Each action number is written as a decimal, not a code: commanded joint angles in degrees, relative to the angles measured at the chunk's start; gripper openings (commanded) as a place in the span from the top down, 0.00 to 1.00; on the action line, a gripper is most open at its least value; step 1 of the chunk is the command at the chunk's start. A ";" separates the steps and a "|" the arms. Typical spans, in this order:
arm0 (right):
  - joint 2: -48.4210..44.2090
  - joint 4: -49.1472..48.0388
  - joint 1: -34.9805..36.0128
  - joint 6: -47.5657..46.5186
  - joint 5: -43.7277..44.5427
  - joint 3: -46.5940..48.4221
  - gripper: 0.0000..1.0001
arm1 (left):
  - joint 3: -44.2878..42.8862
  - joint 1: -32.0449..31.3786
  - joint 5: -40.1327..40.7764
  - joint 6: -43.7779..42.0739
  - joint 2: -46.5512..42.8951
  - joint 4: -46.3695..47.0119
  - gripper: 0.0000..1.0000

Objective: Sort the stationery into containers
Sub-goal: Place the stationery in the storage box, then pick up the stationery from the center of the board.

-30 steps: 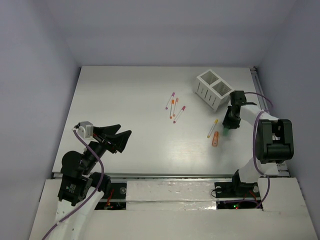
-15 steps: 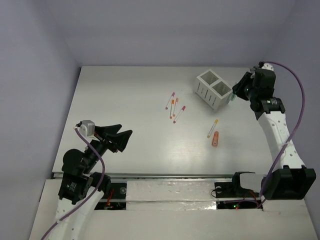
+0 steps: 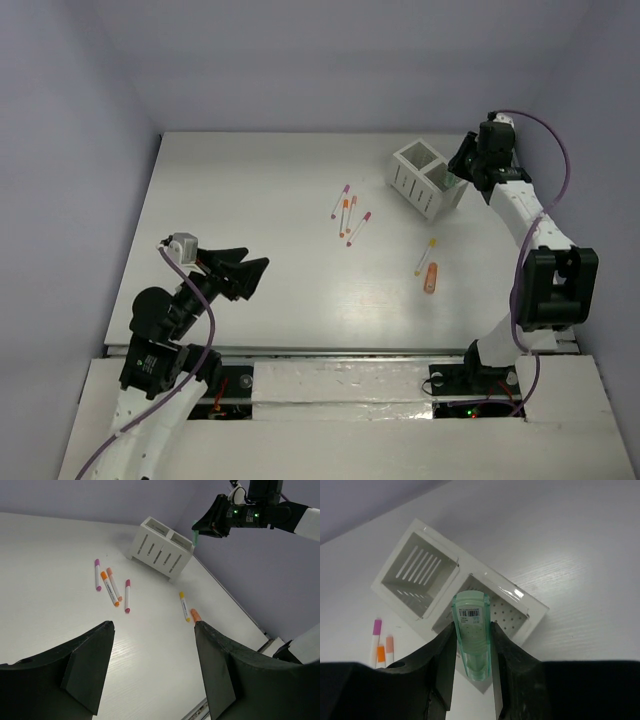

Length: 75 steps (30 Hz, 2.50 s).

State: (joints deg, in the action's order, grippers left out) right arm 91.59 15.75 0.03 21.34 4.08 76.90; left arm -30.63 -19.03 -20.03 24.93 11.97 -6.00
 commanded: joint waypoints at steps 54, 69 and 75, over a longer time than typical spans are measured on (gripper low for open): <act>-14.78 1.56 7.97 6.96 -3.11 -35.07 0.40 | -0.74 1.36 -3.79 -0.23 2.89 4.42 0.41; -13.20 7.72 8.49 7.31 -1.00 -34.54 0.55 | -0.83 1.36 -3.26 -0.32 1.04 4.07 0.40; -8.90 8.77 8.49 7.05 -1.53 -32.87 0.57 | -0.83 1.36 -3.35 -0.23 0.34 4.07 0.40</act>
State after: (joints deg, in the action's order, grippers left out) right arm 80.49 23.40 7.99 28.38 2.55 41.19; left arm -30.63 -17.89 -23.29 24.93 13.15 -4.93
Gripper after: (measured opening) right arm 0.435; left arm 0.596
